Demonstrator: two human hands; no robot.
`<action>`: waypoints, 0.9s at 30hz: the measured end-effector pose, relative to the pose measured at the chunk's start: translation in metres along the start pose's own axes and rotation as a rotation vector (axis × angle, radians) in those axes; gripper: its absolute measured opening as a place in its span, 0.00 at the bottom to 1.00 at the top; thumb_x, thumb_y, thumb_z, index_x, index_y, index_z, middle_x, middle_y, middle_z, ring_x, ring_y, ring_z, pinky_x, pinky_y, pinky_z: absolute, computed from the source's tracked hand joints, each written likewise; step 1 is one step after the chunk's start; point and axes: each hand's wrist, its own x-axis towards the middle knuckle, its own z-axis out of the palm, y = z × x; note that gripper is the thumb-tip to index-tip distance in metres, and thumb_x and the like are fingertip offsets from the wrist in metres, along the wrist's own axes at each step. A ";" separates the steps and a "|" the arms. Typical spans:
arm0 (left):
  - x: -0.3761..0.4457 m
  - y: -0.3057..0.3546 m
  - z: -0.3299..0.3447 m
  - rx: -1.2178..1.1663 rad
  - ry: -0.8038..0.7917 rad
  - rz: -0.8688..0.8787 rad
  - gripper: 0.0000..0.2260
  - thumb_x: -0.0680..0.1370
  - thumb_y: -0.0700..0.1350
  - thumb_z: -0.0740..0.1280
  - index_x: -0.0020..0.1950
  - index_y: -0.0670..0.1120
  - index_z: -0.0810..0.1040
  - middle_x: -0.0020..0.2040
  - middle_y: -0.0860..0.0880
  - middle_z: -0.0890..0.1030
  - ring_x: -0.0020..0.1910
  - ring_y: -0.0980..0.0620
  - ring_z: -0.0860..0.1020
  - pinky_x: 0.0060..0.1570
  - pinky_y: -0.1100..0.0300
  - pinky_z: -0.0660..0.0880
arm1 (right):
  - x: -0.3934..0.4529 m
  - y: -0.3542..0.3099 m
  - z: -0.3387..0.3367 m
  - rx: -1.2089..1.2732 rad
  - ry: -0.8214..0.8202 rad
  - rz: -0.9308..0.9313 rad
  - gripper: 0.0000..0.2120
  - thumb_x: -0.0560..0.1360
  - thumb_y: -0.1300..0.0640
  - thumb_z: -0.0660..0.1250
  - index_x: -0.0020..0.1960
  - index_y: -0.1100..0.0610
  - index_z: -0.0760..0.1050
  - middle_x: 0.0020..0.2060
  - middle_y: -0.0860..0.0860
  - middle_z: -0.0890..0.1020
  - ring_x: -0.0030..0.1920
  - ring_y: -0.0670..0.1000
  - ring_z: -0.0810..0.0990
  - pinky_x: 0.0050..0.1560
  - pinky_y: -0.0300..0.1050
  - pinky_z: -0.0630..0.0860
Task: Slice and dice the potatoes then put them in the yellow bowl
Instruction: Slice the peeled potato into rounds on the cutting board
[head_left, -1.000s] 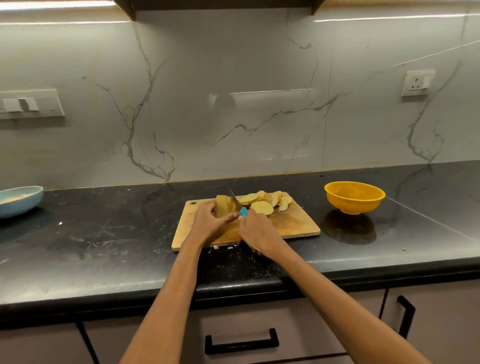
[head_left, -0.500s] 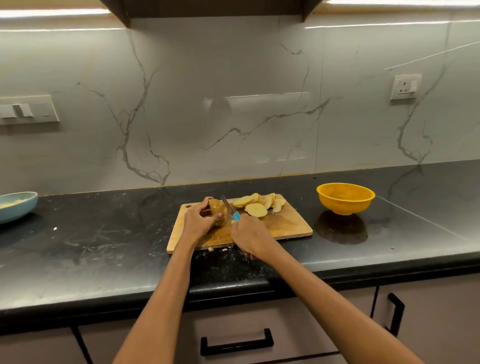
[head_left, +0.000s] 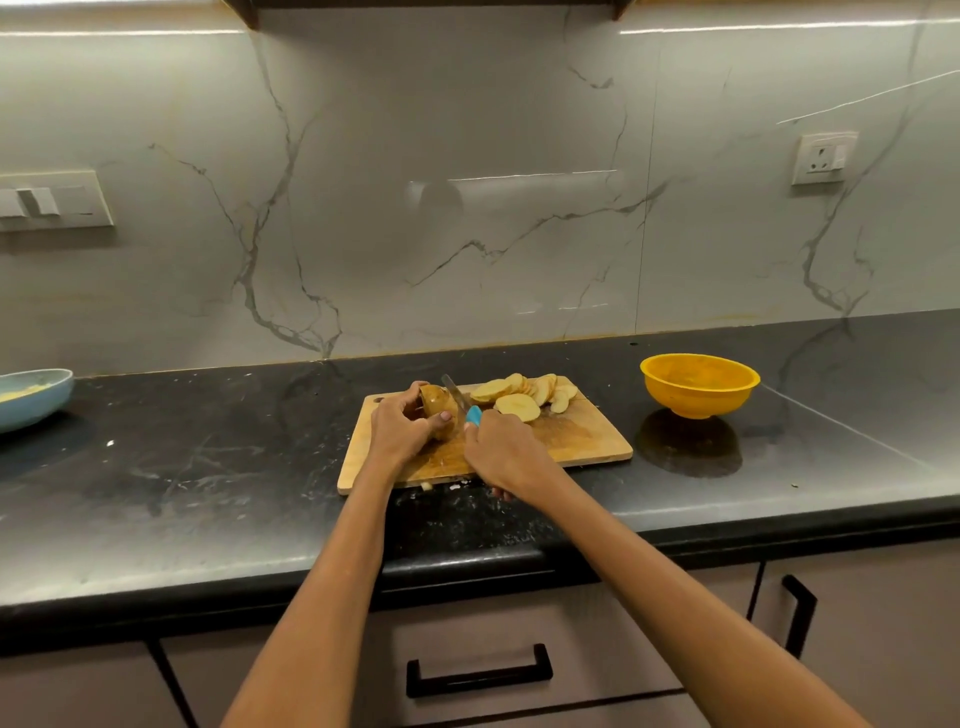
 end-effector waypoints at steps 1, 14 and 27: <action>-0.001 0.002 0.000 -0.010 0.002 0.012 0.16 0.72 0.47 0.73 0.57 0.42 0.79 0.49 0.47 0.82 0.50 0.49 0.79 0.57 0.48 0.75 | 0.000 -0.001 0.002 -0.009 0.013 0.000 0.15 0.83 0.52 0.54 0.55 0.61 0.73 0.33 0.49 0.74 0.36 0.47 0.77 0.39 0.39 0.75; -0.003 0.005 -0.006 0.000 -0.002 0.064 0.10 0.73 0.44 0.71 0.51 0.40 0.81 0.47 0.45 0.82 0.46 0.50 0.79 0.44 0.62 0.75 | 0.011 0.003 0.020 -0.080 -0.006 0.017 0.12 0.81 0.54 0.58 0.57 0.62 0.72 0.41 0.51 0.76 0.42 0.48 0.77 0.40 0.40 0.71; -0.003 0.002 -0.004 0.029 -0.022 0.083 0.21 0.71 0.48 0.73 0.61 0.39 0.77 0.49 0.47 0.82 0.50 0.51 0.79 0.55 0.53 0.77 | 0.025 0.006 0.006 -0.160 -0.080 -0.013 0.15 0.82 0.54 0.54 0.54 0.64 0.74 0.34 0.50 0.73 0.37 0.48 0.74 0.37 0.40 0.68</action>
